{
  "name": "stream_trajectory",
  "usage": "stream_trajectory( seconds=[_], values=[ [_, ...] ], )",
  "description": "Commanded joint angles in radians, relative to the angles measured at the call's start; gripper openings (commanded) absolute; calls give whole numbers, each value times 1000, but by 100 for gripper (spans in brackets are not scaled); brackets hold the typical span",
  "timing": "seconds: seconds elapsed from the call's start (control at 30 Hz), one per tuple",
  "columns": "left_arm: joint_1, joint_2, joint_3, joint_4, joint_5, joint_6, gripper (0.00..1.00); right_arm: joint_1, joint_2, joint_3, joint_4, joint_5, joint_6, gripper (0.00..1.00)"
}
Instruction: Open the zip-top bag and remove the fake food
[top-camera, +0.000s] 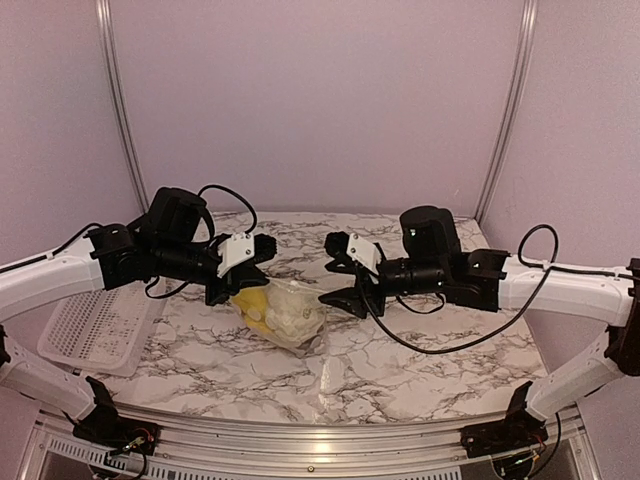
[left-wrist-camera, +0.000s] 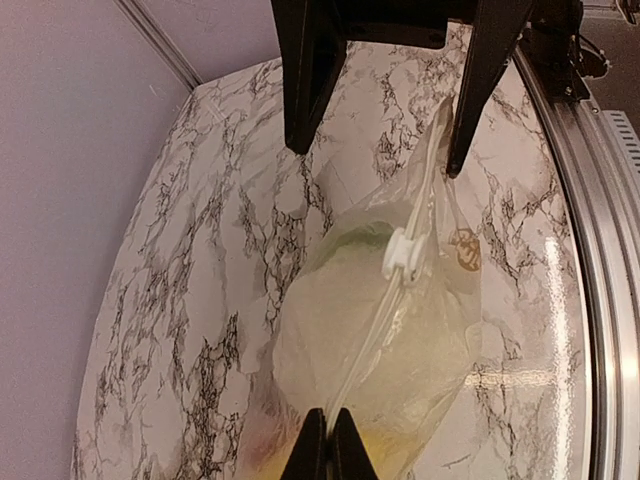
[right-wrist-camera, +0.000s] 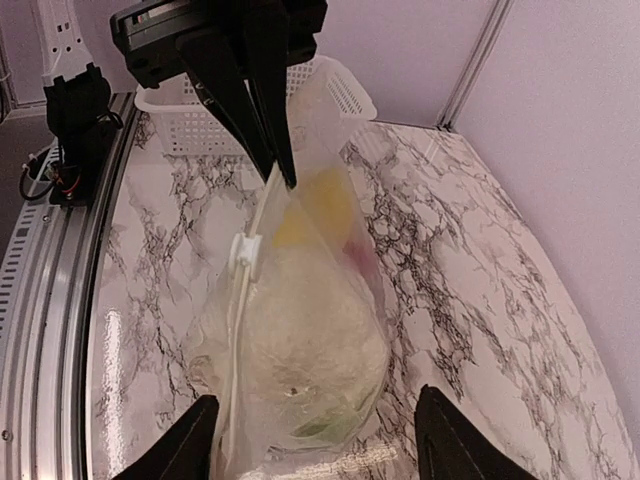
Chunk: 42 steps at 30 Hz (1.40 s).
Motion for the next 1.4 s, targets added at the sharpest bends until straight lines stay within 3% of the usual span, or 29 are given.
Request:
stream_trajectory(
  seconds=[0.0,0.33,0.5,0.77,0.9,0.97,1.13,1.37],
  values=[
    [-5,-58,-56,139,42,-149,0,-16,-71,-35,73,-15,87,64],
    [-6,-43,-57,207,47,-325,0,-17,-19,23,151,-74,203,66],
    [-5,-38,-34,187,42,-366,0,-16,40,45,115,-72,194,61],
    [-5,-42,-39,184,32,-384,0,-15,68,49,86,-62,186,31],
    [-6,-52,-49,192,33,-369,0,-15,58,48,83,-54,182,4],
    [-6,-65,-65,213,39,-360,0,-15,51,47,85,-56,180,0],
    [-12,-82,-80,283,98,-342,31,-6,42,48,87,-66,158,0],
    [-37,1,-2,273,154,-303,43,13,51,69,70,-45,117,0]
  ],
)
